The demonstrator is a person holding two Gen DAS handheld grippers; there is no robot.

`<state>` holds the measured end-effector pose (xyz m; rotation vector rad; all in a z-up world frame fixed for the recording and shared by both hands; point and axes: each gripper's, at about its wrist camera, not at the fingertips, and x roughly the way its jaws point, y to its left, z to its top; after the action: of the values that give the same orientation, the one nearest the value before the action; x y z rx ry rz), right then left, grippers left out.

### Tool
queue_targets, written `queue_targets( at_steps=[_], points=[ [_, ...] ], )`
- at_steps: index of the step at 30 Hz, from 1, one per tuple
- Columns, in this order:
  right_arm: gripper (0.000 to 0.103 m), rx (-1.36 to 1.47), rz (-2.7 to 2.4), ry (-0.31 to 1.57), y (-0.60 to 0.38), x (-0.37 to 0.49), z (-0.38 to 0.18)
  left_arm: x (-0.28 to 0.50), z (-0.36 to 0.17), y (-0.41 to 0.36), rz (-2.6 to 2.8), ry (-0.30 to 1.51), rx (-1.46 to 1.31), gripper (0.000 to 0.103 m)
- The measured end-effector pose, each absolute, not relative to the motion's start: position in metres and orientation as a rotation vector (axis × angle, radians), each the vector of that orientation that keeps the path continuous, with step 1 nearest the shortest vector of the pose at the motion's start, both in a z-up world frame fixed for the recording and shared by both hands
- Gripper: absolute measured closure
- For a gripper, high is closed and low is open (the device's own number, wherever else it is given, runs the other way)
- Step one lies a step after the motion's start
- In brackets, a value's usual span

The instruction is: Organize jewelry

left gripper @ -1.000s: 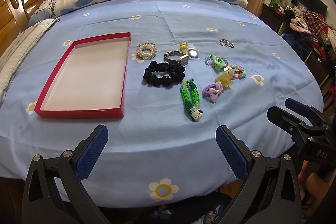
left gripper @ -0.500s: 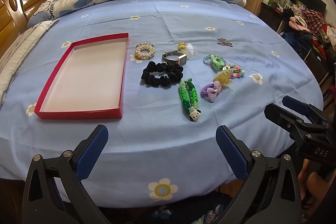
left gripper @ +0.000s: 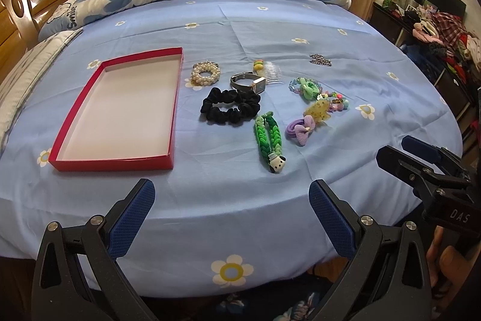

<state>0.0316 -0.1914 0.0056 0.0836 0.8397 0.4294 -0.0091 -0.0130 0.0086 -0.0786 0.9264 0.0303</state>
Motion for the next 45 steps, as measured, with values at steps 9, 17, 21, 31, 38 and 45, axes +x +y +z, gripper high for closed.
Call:
queue_targets(
  at_steps=[9, 17, 21, 31, 38, 45],
  points=[
    [0.011, 0.090, 0.430, 0.843, -0.192, 0.032, 0.005, -0.008, 0.007, -0.015, 0.025, 0.932, -0.080, 0.000],
    [0.015, 0.116, 0.443, 0.857, -0.196, 0.042, -0.002, 0.005, -0.007, -0.013, -0.038, 0.973, -0.128, 0.000],
    [0.020, 0.123, 0.442, 0.860, -0.198, 0.054, -0.006, 0.017, -0.013, -0.015, -0.044, 0.981, -0.117, 0.000],
    [0.033, 0.148, 0.439, 0.880, -0.197, 0.098, -0.022, 0.055, -0.041, -0.017, -0.091, 1.034, -0.150, 0.005],
    [0.043, 0.150, 0.451, 0.926, -0.188, 0.128, -0.038, 0.075, -0.058, -0.022, -0.115, 1.079, -0.152, 0.016],
    [0.047, 0.137, 0.471, 0.966, -0.175, 0.144, -0.050, 0.092, -0.071, -0.023, -0.132, 1.118, -0.162, 0.036]
  ],
)
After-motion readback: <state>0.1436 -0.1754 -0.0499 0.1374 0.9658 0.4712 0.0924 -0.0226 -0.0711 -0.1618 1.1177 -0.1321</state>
